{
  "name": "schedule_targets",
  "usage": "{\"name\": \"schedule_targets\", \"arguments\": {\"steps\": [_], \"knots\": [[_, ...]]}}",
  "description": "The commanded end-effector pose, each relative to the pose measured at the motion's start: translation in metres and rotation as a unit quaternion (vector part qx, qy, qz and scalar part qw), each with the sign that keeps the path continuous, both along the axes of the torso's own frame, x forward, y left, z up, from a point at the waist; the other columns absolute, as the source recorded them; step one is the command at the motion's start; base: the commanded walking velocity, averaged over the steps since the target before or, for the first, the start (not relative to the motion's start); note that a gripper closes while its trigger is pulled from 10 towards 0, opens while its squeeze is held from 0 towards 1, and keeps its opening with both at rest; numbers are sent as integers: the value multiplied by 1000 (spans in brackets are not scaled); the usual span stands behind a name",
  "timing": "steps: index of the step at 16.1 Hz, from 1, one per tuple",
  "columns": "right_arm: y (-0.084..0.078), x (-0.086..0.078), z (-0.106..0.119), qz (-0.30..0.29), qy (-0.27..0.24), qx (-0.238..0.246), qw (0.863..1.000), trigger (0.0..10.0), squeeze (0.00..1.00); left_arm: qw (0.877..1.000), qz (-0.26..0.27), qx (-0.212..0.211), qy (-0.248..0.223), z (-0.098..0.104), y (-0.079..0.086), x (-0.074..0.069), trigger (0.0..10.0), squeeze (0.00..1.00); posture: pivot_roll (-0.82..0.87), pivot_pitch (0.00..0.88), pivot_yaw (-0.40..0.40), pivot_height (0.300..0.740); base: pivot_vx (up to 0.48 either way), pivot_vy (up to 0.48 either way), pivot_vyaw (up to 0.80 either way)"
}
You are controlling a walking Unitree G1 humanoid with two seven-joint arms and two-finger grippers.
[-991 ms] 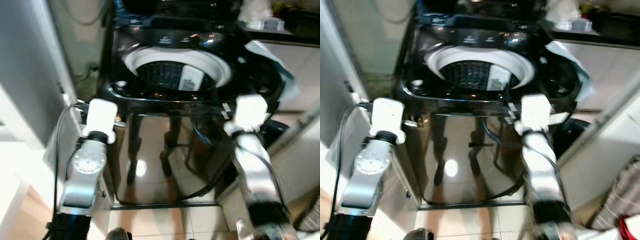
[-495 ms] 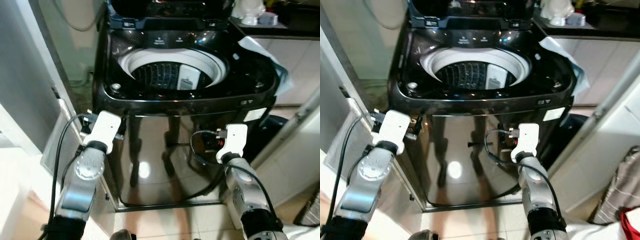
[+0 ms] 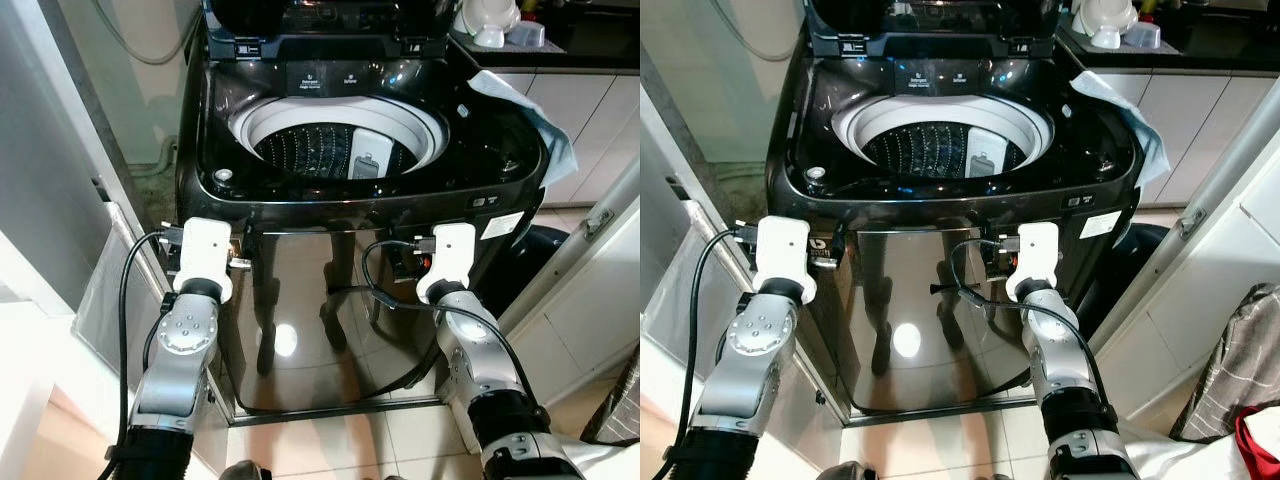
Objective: Clothes washing
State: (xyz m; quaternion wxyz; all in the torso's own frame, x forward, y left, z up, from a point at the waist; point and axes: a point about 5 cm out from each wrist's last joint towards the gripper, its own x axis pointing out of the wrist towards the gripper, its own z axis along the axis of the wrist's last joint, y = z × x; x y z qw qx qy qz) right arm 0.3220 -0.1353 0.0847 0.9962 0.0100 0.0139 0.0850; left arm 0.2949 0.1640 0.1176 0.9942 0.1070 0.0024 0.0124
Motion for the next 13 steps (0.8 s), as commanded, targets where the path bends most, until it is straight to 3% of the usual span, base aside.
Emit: {"name": "schedule_targets", "arguments": {"steps": [1, 7, 13], "knots": [[5, 4, 6, 12, -7, 0, 1000, 10000, 0, 1000, 4, -3, -5, 0, 0, -2, 10000, 0, 7, 0, -36, 740, 0, 0, 0], [7, 6, 4, 18, 3, 5, 1000, 10000, 0, 1000, 6, -18, -9, -1, -1, -2, 10000, 0, 1, 0, -33, 740, 0, 0, 0], [8, 8, 3, 26, 9, -1, 1000, 10000, 0, 1000, 0, -15, -13, -2, -5, 0, 10000, 0, 0, 0, -34, 740, -267, 0, 0]]}}
